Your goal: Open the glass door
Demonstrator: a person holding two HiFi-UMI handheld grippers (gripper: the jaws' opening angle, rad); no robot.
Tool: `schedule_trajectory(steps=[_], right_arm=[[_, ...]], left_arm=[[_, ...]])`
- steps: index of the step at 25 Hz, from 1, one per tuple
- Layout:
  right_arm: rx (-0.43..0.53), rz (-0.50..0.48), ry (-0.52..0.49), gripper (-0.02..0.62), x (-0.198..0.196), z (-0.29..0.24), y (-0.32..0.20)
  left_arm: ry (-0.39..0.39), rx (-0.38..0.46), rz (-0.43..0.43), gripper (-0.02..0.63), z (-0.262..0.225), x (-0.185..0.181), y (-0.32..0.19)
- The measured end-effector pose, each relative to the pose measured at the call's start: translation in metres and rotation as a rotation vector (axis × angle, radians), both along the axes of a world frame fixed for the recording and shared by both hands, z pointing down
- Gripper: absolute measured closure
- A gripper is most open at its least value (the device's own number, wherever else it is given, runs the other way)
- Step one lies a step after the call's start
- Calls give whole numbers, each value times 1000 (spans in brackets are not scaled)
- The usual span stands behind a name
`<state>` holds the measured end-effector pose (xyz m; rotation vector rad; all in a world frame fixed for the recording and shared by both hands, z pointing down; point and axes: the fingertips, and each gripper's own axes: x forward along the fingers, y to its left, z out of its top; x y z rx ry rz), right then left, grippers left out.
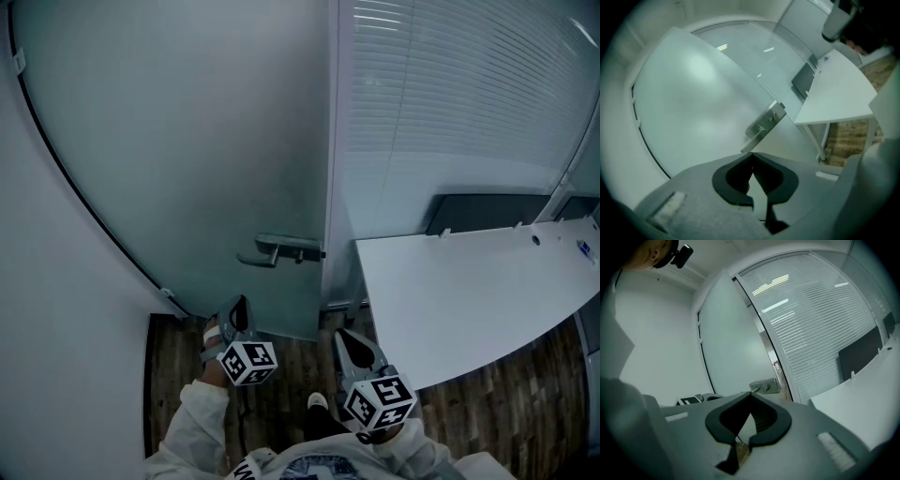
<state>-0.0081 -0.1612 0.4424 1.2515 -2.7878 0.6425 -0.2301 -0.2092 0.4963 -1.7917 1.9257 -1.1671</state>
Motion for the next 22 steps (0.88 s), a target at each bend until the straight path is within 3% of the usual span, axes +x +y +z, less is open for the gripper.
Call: schedule_trajectory(steps=[6, 10, 22], right_arm=[[23, -33, 4, 591, -10, -3, 51], [50, -56, 12, 591, -14, -8, 92], [87, -67, 31, 592, -5, -22, 210]], left_arm=[[419, 86, -66, 603, -23, 15, 83], [611, 134, -86, 604, -39, 24, 137], [757, 161, -93, 604, -50, 57, 287]])
